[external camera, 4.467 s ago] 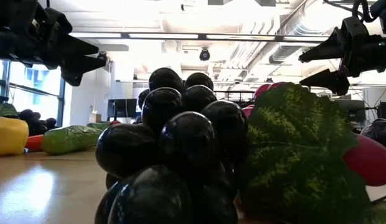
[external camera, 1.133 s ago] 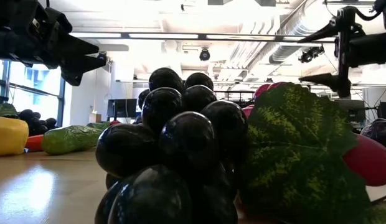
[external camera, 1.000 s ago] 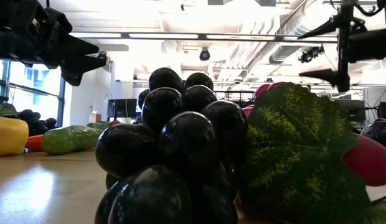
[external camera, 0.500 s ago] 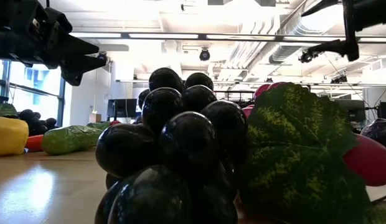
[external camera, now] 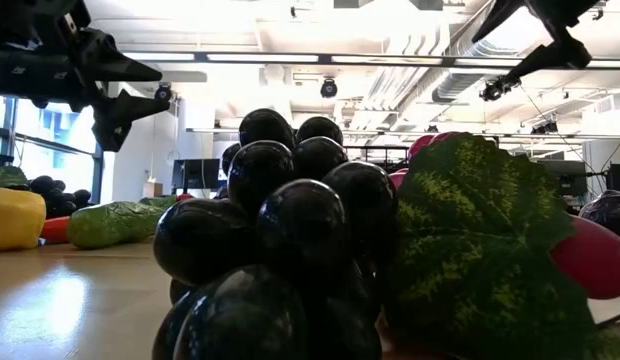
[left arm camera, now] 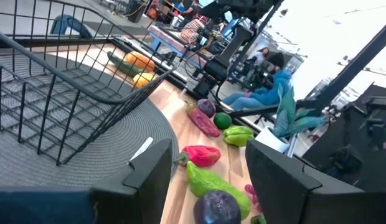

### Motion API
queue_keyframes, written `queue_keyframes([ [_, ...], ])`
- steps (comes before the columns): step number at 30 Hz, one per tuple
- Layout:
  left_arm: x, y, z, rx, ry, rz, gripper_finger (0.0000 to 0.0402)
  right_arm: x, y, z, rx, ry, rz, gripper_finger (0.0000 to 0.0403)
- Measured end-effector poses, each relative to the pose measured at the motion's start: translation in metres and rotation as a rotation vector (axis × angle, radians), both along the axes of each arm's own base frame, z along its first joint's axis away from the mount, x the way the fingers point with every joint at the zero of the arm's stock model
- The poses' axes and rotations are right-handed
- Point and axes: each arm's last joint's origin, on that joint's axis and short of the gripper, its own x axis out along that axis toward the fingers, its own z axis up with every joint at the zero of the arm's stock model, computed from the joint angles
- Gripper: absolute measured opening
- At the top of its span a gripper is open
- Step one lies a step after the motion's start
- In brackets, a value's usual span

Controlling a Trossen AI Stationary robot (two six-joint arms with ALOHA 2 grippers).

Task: Build produce basket
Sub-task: Put the yellow mango into the black wire basket

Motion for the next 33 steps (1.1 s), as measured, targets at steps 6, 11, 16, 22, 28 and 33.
queue_keyframes([
  [6, 0.000, 0.000, 0.000, -0.001, 0.000, 0.000, 0.0195, 0.020, -0.004, 0.004, 0.018, 0.189, -0.002, 0.0399],
  [11, 0.000, 0.000, 0.000, -0.001, 0.000, 0.000, 0.0195, 0.037, -0.014, 0.001, 0.023, 0.329, 0.040, 0.0399],
  [16, 0.000, 0.000, 0.000, -0.001, 0.000, 0.000, 0.0195, 0.050, -0.027, -0.009, 0.080, 0.443, 0.101, 0.0399],
  [22, 0.000, 0.000, 0.000, 0.013, 0.003, -0.001, 0.0195, 0.063, -0.040, -0.023, 0.140, 0.551, 0.143, 0.0399],
  [28, 0.000, 0.000, 0.000, 0.058, 0.013, -0.004, 0.0195, 0.074, -0.050, -0.036, 0.165, 0.635, 0.152, 0.0399],
  [33, 0.000, 0.000, 0.000, 0.058, 0.013, -0.005, 0.0195, 0.083, -0.059, -0.048, 0.215, 0.689, 0.166, 0.0399],
])
